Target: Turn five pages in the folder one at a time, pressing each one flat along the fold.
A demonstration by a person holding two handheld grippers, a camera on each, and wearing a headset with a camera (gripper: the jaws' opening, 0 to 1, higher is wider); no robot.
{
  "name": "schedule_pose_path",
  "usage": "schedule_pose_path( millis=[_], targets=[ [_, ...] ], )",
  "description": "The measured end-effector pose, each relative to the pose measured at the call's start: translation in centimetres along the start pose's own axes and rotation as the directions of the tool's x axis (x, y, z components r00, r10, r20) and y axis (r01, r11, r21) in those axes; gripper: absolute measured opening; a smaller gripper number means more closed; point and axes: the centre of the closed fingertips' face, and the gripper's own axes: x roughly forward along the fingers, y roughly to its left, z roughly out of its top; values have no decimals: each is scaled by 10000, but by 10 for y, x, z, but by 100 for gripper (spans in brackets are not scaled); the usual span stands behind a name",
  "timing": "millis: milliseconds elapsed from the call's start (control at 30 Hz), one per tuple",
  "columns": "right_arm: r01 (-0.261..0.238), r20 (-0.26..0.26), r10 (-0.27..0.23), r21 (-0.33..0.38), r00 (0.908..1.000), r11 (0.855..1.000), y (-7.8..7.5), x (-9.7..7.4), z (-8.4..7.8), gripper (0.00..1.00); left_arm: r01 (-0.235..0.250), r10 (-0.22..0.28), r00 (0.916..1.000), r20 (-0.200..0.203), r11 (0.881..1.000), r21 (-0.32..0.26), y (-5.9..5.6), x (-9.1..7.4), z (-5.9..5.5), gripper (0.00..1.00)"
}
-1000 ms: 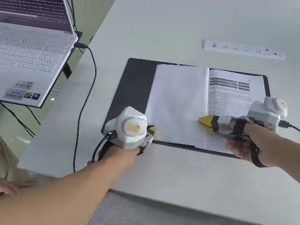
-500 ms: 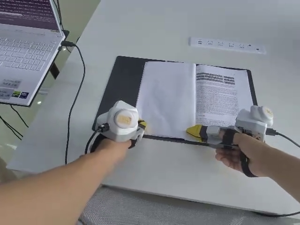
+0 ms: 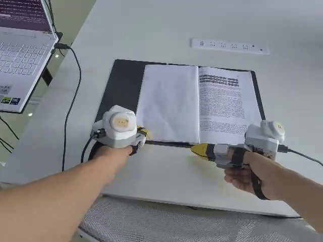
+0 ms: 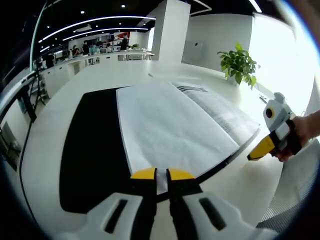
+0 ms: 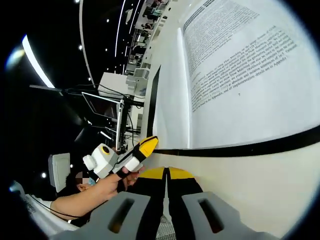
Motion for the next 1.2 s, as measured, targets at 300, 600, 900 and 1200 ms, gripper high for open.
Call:
schedule_pose_path(
  millis=[300, 600, 900, 1200],
  targets=[
    [-211, 855, 257, -545, 9960, 9983, 27, -21, -4, 12, -45, 17, 9930, -1183, 9997, -241, -3, -23, -15, 12],
    [518, 1905, -205, -1608, 9815, 9856, 54, -54, 4, 37, 285, -312, 9913, -1277, 9993, -230, -12, -53, -3, 20],
    [1389, 3072, -429, -2980, 9507, 9444, 78, -109, 28, 42, 575, -597, 9947, -841, 9979, -286, -23, -98, 17, 30],
    [2712, 4222, -742, -4290, 9035, 8616, 99, -169, 44, 53, 830, -830, 9959, -353, 9965, -8, -34, -136, 43, 44]
  ],
)
